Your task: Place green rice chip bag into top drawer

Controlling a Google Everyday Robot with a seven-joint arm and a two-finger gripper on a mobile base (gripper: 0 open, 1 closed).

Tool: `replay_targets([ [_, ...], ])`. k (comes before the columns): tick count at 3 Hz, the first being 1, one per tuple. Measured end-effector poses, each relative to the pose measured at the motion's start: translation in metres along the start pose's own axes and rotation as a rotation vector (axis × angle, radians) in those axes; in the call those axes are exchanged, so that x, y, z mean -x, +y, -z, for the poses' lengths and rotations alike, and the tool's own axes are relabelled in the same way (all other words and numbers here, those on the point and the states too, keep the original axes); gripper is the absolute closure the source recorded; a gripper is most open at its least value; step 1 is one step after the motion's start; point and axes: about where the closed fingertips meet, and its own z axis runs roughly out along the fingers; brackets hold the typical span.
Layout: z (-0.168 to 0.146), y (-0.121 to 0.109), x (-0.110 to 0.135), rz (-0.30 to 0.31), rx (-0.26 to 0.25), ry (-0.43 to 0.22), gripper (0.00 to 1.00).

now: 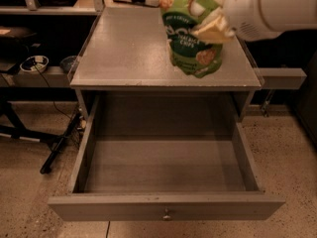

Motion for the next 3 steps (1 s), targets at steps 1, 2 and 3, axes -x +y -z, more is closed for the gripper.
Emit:
replay_targets([
  [1, -0.007, 0.015, -0.018, -0.031, -0.002, 0.046, 1.00],
  [2, -0.015, 0.031, -0.035, -0.042, -0.013, 0.089, 1.00],
  [3, -0.028, 0.051, -0.057, -0.056, 0.004, 0.132, 1.00],
])
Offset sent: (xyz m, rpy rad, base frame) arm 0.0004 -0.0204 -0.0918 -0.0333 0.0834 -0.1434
